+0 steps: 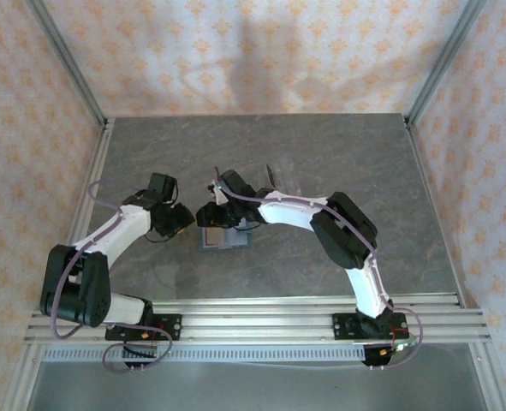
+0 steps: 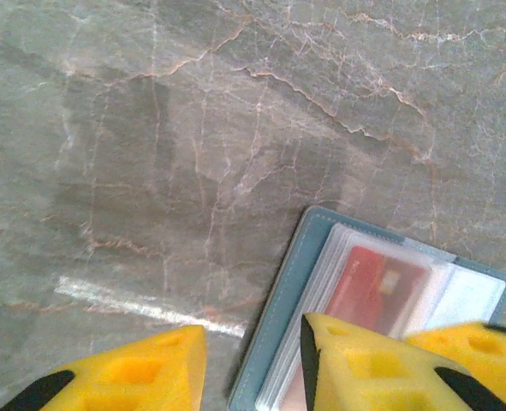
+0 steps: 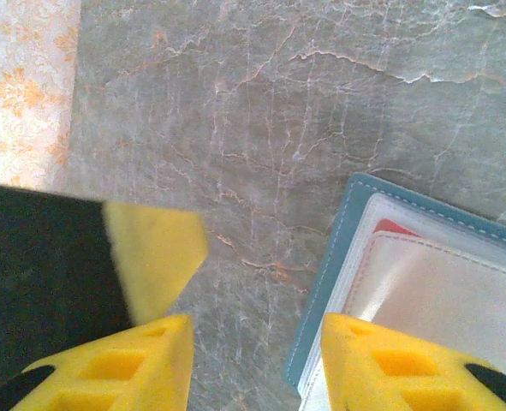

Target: Put the credit cards into the card holder

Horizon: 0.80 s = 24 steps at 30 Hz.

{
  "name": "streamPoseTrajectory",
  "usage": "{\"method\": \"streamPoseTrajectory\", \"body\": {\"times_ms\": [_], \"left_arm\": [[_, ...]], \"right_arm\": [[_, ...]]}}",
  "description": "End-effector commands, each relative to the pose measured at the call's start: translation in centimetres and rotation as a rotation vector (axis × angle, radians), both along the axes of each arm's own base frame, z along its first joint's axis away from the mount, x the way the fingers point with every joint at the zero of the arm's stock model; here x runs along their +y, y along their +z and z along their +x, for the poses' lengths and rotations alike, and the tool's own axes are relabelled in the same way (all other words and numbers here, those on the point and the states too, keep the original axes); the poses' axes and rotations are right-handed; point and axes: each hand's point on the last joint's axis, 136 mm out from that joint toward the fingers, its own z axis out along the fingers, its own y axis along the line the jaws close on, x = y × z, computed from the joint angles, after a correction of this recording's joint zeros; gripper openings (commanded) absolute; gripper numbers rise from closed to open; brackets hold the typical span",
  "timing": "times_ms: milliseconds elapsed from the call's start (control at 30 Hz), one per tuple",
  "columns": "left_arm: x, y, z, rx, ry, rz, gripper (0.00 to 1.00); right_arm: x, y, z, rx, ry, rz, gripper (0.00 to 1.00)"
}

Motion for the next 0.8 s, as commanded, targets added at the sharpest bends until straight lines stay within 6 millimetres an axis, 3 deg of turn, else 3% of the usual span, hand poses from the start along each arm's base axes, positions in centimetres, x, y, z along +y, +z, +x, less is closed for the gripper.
{"method": "streamPoseTrajectory", "body": {"times_ms": [0, 267, 333, 433, 600, 767], "left_arm": [[0.9, 0.7, -1.1, 0.017, 0.010, 0.021, 0.39], [0.3, 1.8, -1.2, -0.013, -0.027, -0.011, 0.46], [0.0, 2.0, -1.1, -0.024, -0.039, -0.028, 0.49], [-0.2, 2.3, -1.0, -0.044, -0.052, -0.038, 0.53], [-1.4, 2.7, -0.5, -0.082, -0.096, -0.072, 0.60], [-3.5, 2.2, 0.1, -0.065, -0.189, -0.028, 0.61]], "right_arm": [[1.2, -0.3, 0.4, -0.004, 0.007, 0.023, 0.44], [1.7, -1.9, 1.4, -0.033, 0.016, -0.022, 0.45], [1.8, -1.3, 1.7, -0.046, 0.030, -0.026, 0.45], [1.9, 1.6, 2.3, -0.073, 0.035, 0.013, 0.47], [-1.1, 5.8, 5.4, -0.102, -0.036, 0.027, 0.49], [-5.9, 7.6, 8.1, -0.189, -0.116, -0.093, 0.49]]}}
